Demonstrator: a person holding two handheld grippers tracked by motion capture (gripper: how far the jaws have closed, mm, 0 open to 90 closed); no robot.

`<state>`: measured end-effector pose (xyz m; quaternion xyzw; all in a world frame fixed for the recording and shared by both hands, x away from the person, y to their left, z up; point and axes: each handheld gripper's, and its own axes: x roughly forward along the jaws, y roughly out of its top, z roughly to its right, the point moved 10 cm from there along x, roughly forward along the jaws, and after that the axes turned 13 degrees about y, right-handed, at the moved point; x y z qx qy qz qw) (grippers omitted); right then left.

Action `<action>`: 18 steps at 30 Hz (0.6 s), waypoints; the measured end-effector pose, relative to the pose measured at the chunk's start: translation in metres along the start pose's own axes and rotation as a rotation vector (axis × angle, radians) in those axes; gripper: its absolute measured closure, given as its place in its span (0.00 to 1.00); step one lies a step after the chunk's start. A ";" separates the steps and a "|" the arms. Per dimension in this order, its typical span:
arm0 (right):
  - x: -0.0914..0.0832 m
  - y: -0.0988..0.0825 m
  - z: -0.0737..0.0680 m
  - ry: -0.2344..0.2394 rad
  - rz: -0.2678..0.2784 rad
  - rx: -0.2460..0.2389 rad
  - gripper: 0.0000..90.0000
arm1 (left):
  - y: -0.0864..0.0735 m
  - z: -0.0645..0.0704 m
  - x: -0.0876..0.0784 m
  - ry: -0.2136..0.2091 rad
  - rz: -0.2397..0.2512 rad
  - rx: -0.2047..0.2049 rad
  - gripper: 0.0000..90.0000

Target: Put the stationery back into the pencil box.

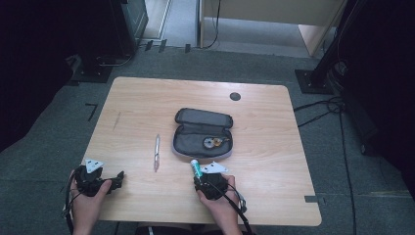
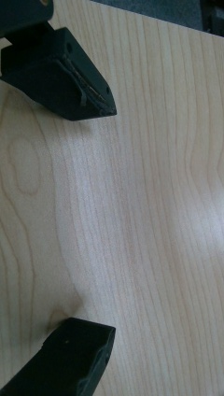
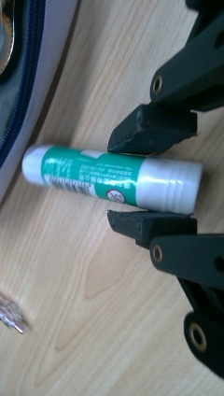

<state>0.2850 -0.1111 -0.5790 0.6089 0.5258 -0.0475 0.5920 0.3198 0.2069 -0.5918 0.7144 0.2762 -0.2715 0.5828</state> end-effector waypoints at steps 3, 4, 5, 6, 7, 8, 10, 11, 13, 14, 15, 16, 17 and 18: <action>-0.001 -0.003 0.000 0.019 -0.009 -0.034 0.70 | 0.000 0.000 0.000 0.000 0.000 0.000 0.00; -0.001 -0.004 0.000 0.027 -0.009 -0.043 0.70 | 0.000 0.000 0.000 0.000 0.000 0.000 0.00; -0.002 -0.006 0.000 0.030 -0.003 -0.058 0.69 | 0.000 0.000 0.000 0.000 0.000 -0.001 0.00; -0.003 -0.007 0.000 0.030 -0.003 -0.065 0.69 | 0.000 0.000 0.000 0.000 0.000 -0.001 0.00; -0.004 -0.008 0.001 0.026 -0.002 -0.070 0.69 | 0.000 0.000 0.000 0.000 0.000 0.000 0.00; -0.004 -0.009 0.001 0.027 0.002 -0.079 0.69 | 0.000 0.000 0.000 0.000 0.000 0.000 0.00; -0.006 -0.011 0.002 0.029 0.005 -0.109 0.70 | 0.000 0.000 0.000 0.000 0.000 0.000 0.00; -0.007 -0.012 0.002 0.031 0.007 -0.124 0.71 | 0.000 0.000 0.000 0.000 0.000 -0.001 0.00; -0.008 -0.014 0.002 0.040 0.010 -0.132 0.72 | 0.000 0.000 0.000 0.000 0.000 -0.001 0.00; -0.008 -0.014 0.002 0.046 0.013 -0.141 0.72 | 0.000 0.000 0.000 0.000 0.000 0.000 0.00; -0.009 -0.014 0.003 0.051 0.018 -0.136 0.72 | 0.000 0.000 0.000 0.000 0.000 0.000 0.00; -0.009 -0.014 0.003 0.060 0.019 -0.131 0.72 | 0.000 0.000 0.000 0.000 0.000 -0.001 0.00; -0.009 -0.013 0.003 0.070 0.020 -0.127 0.72 | 0.000 0.000 0.000 0.000 0.000 -0.001 0.00; -0.010 -0.013 0.004 0.076 0.020 -0.124 0.72 | 0.000 0.000 0.000 0.000 0.000 0.000 0.00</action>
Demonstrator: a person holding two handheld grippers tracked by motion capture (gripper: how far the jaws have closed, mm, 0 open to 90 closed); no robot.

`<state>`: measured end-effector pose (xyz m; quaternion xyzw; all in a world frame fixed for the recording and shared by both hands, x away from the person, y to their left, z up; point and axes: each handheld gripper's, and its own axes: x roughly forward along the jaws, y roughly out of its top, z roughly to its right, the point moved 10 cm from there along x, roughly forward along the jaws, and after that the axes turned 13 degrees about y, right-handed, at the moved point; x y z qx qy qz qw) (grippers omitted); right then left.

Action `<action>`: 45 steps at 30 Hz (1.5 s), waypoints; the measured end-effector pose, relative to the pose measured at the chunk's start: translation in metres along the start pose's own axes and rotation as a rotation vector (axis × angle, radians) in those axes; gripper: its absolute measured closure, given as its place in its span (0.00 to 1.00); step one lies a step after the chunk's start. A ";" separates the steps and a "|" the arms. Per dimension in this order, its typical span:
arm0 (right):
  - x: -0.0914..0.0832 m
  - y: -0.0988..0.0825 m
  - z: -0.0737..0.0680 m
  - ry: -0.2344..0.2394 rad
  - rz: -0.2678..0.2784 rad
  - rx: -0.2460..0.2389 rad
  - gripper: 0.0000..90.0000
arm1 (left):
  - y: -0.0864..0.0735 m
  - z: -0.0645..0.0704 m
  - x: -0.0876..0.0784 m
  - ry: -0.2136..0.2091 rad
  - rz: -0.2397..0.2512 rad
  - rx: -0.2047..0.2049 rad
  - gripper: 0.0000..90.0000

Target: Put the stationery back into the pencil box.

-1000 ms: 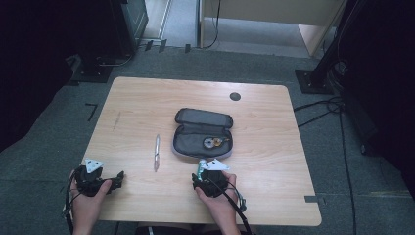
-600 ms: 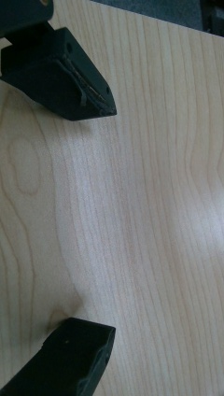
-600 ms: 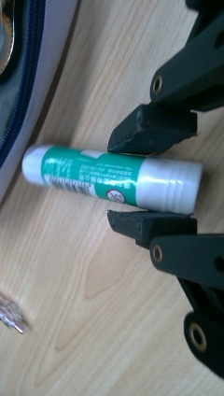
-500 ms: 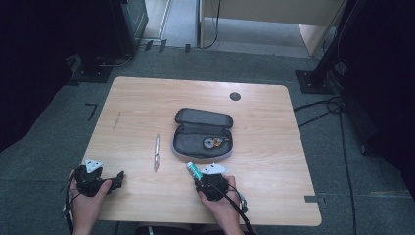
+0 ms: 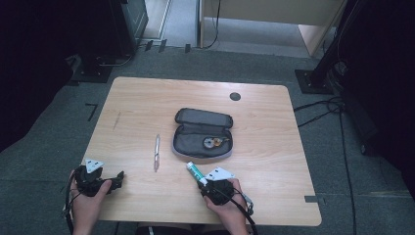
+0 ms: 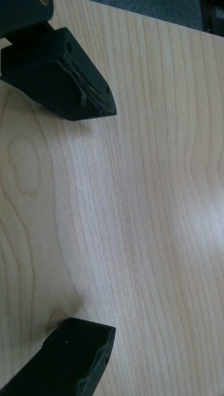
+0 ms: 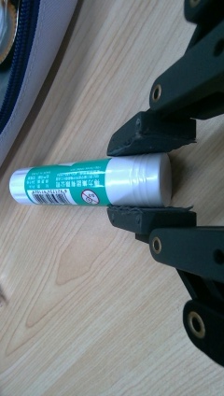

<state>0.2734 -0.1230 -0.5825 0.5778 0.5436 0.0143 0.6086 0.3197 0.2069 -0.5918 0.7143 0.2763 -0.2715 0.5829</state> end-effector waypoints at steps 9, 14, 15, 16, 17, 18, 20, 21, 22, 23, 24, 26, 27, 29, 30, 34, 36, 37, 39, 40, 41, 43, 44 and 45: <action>-0.014 0.012 0.000 0.008 0.035 -0.016 0.73 | 0.000 0.000 0.000 0.000 0.000 0.000 0.00; -0.023 0.024 0.002 0.004 0.050 -0.030 0.73 | 0.000 0.000 0.000 0.000 0.000 0.000 0.00; -0.023 0.026 0.001 0.004 0.052 -0.030 0.73 | 0.000 0.000 0.000 0.000 0.000 -0.001 0.00; -0.024 0.027 0.002 0.004 0.051 -0.036 0.73 | 0.000 0.000 0.000 0.000 0.000 0.000 0.00; -0.026 0.030 0.002 0.005 0.055 -0.036 0.73 | 0.000 0.000 0.000 0.000 0.000 0.000 0.00; -0.027 0.031 0.002 0.008 0.060 -0.035 0.73 | 0.000 0.000 0.000 0.000 0.000 0.000 0.00; -0.030 0.034 0.002 0.012 0.066 -0.035 0.73 | 0.000 0.000 0.000 0.000 0.000 -0.001 0.00; -0.031 0.036 0.002 0.012 0.069 -0.035 0.73 | 0.000 0.000 0.000 0.000 0.000 0.000 0.00; -0.032 0.038 0.002 0.016 0.074 -0.040 0.73 | 0.000 0.000 0.000 0.000 0.000 0.001 0.00; -0.033 0.040 0.001 0.019 0.077 -0.039 0.73 | 0.000 0.000 0.000 0.000 0.000 0.000 0.00; -0.035 0.041 0.001 0.018 0.080 -0.039 0.73 | 0.000 0.000 0.000 0.000 0.001 0.000 0.00; -0.037 0.045 0.001 0.020 0.087 -0.042 0.73 | 0.000 0.000 0.000 0.000 0.000 0.000 0.00; -0.038 0.048 0.002 0.022 0.093 -0.045 0.73 | 0.000 0.000 0.000 0.000 0.000 -0.001 0.00; -0.040 0.052 0.003 0.021 0.101 -0.043 0.73 | 0.000 0.000 0.000 0.000 0.000 0.000 0.00; -0.041 0.055 0.004 0.023 0.108 -0.044 0.73 | 0.000 0.000 0.000 0.000 0.000 -0.001 0.00; -0.040 0.062 0.009 0.019 0.117 -0.042 0.73 | 0.000 0.000 0.000 0.000 0.000 -0.001 0.00; -0.038 0.067 0.013 0.012 0.121 -0.040 0.73 | 0.000 0.000 0.000 0.000 0.000 -0.001 0.00; -0.038 0.070 0.015 0.013 0.124 -0.038 0.73 | 0.000 0.000 0.000 0.000 0.000 -0.001 0.00; -0.036 0.074 0.018 0.014 0.125 -0.038 0.73 | 0.000 0.000 0.000 0.000 0.000 -0.001 0.00; -0.035 0.076 0.019 0.011 0.126 -0.037 0.73 | 0.000 0.000 0.000 0.000 0.000 0.000 0.00; -0.033 0.079 0.022 0.009 0.126 -0.039 0.73 | 0.000 0.000 0.000 0.000 0.000 0.000 0.00; -0.030 0.083 0.025 0.011 0.125 -0.032 0.73 | 0.000 0.000 0.000 0.001 0.001 0.000 0.00; -0.028 0.084 0.027 0.014 0.123 -0.031 0.73 | 0.000 0.000 0.000 0.000 0.000 0.000 0.00; -0.024 0.085 0.029 0.013 0.117 -0.027 0.73 | 0.000 0.000 0.000 0.000 0.000 0.000 0.00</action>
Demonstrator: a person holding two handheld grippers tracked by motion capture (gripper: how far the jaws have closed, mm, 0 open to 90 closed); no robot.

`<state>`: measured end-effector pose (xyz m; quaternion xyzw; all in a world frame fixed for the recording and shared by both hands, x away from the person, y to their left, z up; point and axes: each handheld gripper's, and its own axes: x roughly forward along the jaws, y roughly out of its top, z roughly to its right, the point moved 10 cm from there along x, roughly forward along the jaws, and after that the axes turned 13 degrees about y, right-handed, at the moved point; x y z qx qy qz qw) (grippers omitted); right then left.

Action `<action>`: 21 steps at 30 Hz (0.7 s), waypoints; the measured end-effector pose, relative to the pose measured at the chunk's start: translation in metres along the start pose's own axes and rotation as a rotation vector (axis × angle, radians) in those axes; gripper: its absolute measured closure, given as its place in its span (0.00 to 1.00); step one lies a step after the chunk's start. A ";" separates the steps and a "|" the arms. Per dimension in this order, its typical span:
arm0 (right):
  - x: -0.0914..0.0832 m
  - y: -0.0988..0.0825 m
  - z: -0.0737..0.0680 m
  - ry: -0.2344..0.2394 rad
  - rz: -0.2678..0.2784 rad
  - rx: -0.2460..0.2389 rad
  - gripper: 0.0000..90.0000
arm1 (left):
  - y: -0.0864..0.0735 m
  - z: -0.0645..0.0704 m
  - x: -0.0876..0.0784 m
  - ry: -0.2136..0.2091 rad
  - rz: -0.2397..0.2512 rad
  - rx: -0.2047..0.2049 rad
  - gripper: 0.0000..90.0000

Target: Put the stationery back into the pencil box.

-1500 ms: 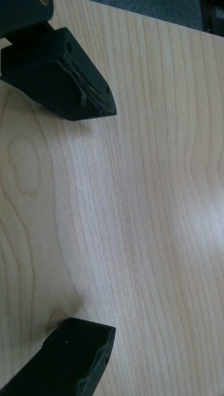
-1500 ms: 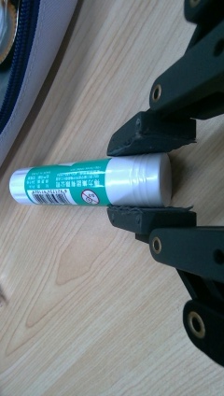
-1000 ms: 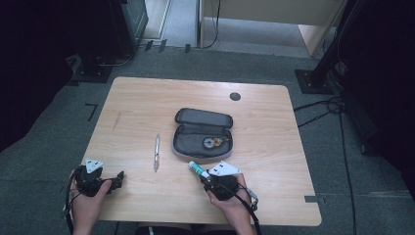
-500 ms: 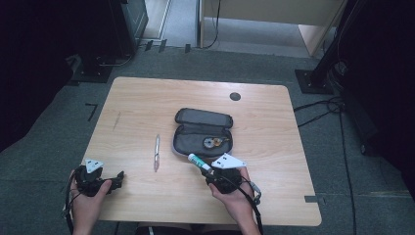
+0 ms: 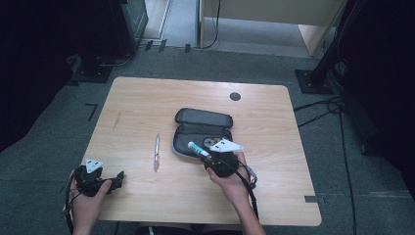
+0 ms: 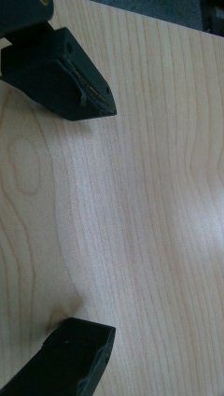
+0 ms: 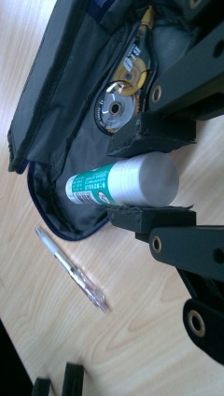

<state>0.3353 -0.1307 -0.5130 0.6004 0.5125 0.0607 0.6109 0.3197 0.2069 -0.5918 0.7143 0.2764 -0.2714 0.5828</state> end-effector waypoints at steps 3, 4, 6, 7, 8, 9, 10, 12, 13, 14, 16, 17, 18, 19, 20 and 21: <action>0.009 0.002 0.005 0.002 -0.013 0.004 0.73 | 0.000 0.000 0.000 0.000 0.000 -0.001 0.00; 0.012 0.002 0.007 0.000 -0.017 0.004 0.73 | 0.000 0.000 0.000 0.000 0.000 0.000 0.00; 0.018 0.003 0.010 -0.001 -0.024 0.010 0.73 | 0.000 0.000 0.000 0.000 0.000 0.000 0.00; 0.021 0.004 0.012 0.000 -0.028 0.008 0.73 | 0.000 0.000 0.000 0.000 0.000 -0.001 0.00; 0.024 0.004 0.014 -0.001 -0.028 0.011 0.73 | 0.000 0.000 0.000 0.000 0.000 0.000 0.00; 0.026 0.004 0.014 -0.001 -0.032 0.018 0.73 | 0.000 0.000 0.000 0.000 0.000 -0.001 0.00; 0.030 0.004 0.016 -0.001 -0.032 0.020 0.73 | 0.000 0.000 0.000 0.000 0.000 0.000 0.00; 0.034 0.004 0.018 -0.003 -0.038 0.018 0.73 | 0.000 0.000 0.000 0.000 0.000 0.000 0.00; 0.036 0.004 0.019 -0.003 -0.039 0.019 0.73 | 0.000 0.000 0.000 0.000 0.000 0.001 0.00; 0.038 0.004 0.019 -0.002 -0.040 0.026 0.73 | 0.000 0.000 0.000 0.000 0.000 0.000 0.00; 0.040 0.005 0.020 0.001 -0.037 0.029 0.73 | 0.000 0.000 0.000 0.000 0.000 0.000 0.00; 0.041 0.006 0.021 -0.001 -0.037 0.025 0.73 | 0.000 0.000 0.000 0.000 0.000 0.000 0.00; 0.042 0.006 0.021 0.000 -0.038 0.028 0.73 | 0.000 0.000 0.000 0.000 0.001 0.000 0.00; 0.043 0.007 0.020 0.001 -0.035 0.031 0.73 | 0.000 0.000 0.000 0.000 0.000 0.000 0.00; 0.044 0.007 0.021 -0.003 -0.038 0.027 0.73 | 0.000 0.000 0.000 0.000 0.000 0.000 0.00; 0.045 0.008 0.022 -0.001 -0.038 0.027 0.73 | 0.000 0.000 0.000 0.000 0.000 0.000 0.00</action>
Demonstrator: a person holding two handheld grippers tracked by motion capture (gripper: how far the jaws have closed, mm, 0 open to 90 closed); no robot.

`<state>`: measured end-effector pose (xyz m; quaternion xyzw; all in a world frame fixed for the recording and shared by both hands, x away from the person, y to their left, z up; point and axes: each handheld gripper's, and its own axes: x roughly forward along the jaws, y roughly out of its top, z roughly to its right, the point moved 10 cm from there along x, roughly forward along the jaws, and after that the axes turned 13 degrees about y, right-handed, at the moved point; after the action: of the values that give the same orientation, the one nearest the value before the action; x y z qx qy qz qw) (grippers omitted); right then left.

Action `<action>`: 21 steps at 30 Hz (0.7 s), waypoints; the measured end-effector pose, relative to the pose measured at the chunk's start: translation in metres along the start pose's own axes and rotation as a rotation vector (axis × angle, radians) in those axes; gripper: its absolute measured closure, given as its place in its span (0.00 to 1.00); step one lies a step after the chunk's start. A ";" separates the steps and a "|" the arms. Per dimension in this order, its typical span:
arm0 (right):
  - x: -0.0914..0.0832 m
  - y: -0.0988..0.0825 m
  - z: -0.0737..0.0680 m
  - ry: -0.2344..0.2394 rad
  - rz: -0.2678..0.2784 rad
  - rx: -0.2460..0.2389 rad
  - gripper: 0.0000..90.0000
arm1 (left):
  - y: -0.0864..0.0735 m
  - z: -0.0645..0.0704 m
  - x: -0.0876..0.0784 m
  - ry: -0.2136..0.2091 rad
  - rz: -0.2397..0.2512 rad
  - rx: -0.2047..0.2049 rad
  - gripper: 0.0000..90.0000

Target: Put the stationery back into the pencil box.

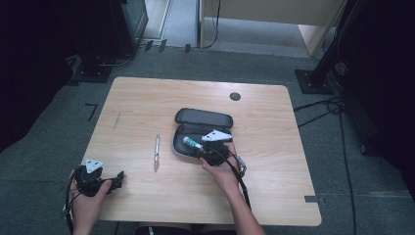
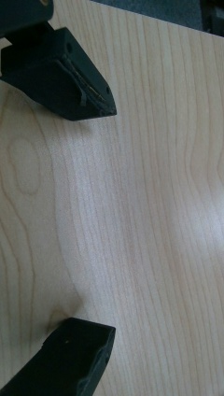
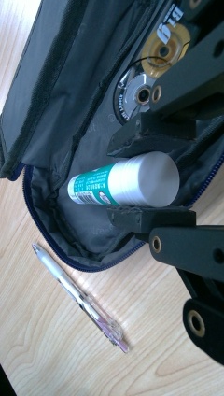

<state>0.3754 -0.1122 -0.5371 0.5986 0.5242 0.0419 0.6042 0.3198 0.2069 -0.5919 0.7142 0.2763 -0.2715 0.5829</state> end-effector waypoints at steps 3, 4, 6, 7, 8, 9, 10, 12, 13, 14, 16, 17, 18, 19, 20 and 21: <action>0.003 0.001 0.001 0.002 0.000 0.001 0.73 | 0.000 0.000 0.000 0.000 0.000 0.001 0.00; 0.004 0.001 0.001 0.006 -0.001 0.001 0.73 | 0.000 0.000 0.000 0.000 0.000 0.001 0.00; 0.006 0.002 0.001 0.009 -0.001 0.006 0.73 | 0.000 0.000 0.000 0.000 0.000 0.001 0.00; 0.007 0.002 0.001 0.016 -0.002 0.008 0.73 | 0.000 0.000 0.000 0.000 0.000 0.001 0.00; 0.008 0.003 0.000 0.023 -0.001 0.010 0.73 | 0.000 0.000 0.000 0.000 0.000 0.001 0.00; 0.010 0.002 -0.001 0.030 -0.006 0.009 0.73 | 0.000 0.000 0.000 0.000 0.000 0.001 0.00; 0.011 0.002 -0.001 0.036 -0.009 0.006 0.73 | 0.000 0.000 0.000 0.000 0.000 0.001 0.00; 0.015 0.000 -0.001 0.048 -0.023 0.009 0.73 | 0.000 0.000 0.000 0.000 0.000 0.000 0.00; 0.016 -0.001 -0.001 0.052 -0.032 0.018 0.73 | 0.000 0.000 0.000 0.000 0.000 0.000 0.00; 0.018 -0.003 0.001 0.054 -0.043 0.017 0.73 | 0.000 0.000 0.000 0.000 0.000 0.000 0.00; 0.020 -0.006 0.003 0.049 -0.057 0.030 0.73 | 0.000 0.000 0.000 0.000 0.000 0.000 0.00; 0.021 -0.007 0.004 0.055 -0.060 0.039 0.72 | 0.000 0.000 0.000 0.000 0.000 0.001 0.00; 0.022 -0.008 0.004 0.059 -0.060 0.043 0.72 | 0.000 0.000 0.000 0.000 0.000 0.000 0.00; 0.022 -0.009 0.005 0.059 -0.063 0.043 0.72 | 0.000 0.000 0.000 0.000 0.000 0.000 0.00; 0.022 -0.009 0.005 0.062 -0.064 0.046 0.72 | 0.000 0.000 0.000 0.000 0.000 0.000 0.00; 0.022 -0.011 0.005 0.066 -0.071 0.052 0.72 | 0.000 0.000 0.000 0.000 0.000 0.001 0.00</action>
<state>0.3827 -0.1035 -0.5596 0.5933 0.5656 0.0265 0.5722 0.3198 0.2070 -0.5918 0.7145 0.2762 -0.2716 0.5826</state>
